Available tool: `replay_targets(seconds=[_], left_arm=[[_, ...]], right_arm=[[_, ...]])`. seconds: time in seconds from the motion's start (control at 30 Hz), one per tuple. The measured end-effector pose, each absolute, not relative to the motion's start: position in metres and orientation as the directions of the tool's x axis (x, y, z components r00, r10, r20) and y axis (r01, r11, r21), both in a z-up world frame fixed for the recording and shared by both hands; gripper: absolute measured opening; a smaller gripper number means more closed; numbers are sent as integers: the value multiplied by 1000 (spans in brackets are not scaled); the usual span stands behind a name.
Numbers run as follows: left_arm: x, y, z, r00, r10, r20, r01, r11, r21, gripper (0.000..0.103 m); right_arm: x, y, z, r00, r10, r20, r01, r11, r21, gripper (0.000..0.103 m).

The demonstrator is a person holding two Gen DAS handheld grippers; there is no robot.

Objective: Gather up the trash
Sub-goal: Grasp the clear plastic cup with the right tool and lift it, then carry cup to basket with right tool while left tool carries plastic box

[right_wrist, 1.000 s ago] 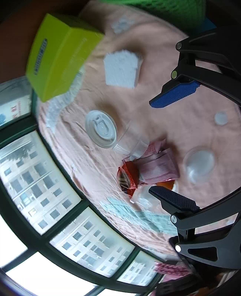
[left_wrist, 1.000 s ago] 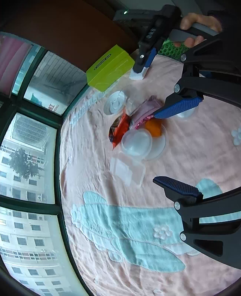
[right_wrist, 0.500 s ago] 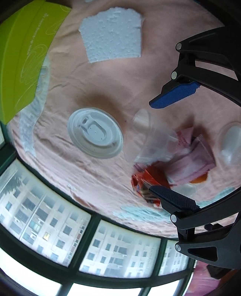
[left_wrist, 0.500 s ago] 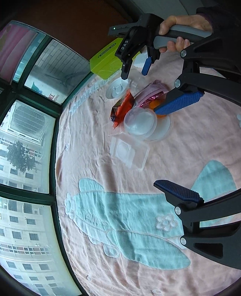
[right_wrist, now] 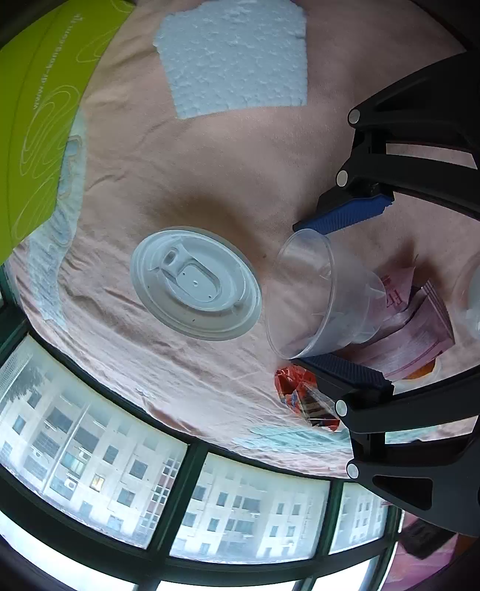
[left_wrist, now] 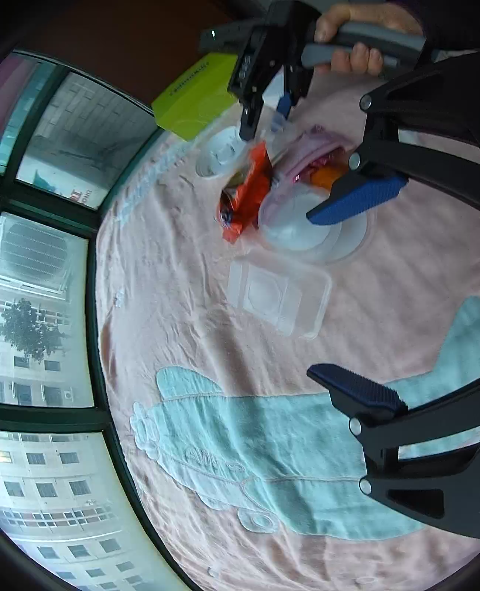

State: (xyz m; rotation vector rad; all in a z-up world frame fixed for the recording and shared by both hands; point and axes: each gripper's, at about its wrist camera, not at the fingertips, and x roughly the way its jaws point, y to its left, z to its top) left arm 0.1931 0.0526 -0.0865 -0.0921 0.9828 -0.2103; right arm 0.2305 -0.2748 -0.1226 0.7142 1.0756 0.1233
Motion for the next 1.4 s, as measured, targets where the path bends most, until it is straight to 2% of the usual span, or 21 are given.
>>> replay_targets(seconds=[0.13, 0.4, 0.63, 1.0, 1.17, 1.4], left_arm=[[204, 55, -98, 517, -225, -826, 142, 974, -177, 65], [220, 62, -114, 504, -257, -825, 143, 966, -214, 63], [226, 61, -121, 503, -300, -811, 163, 954, -251, 48], [218, 65, -113, 538, -277, -796, 148, 961, -234, 46], [203, 73, -87, 582, -250, -773, 130, 968, -215, 46], [176, 65, -45, 634, -272, -724, 164, 962, -217, 46]], right_arm=[[220, -279, -111, 514, 402, -758, 199, 804, 561, 63], [196, -280, -83, 558, 399, -728, 118, 830, 545, 63], [173, -282, -65, 575, 387, -721, 72, 854, 515, 63], [146, -296, -49, 612, 337, -716, 70, 878, 473, 63], [132, -301, -39, 641, 302, -706, 61, 896, 439, 63], [108, -313, -25, 686, 242, -686, 58, 922, 383, 63]])
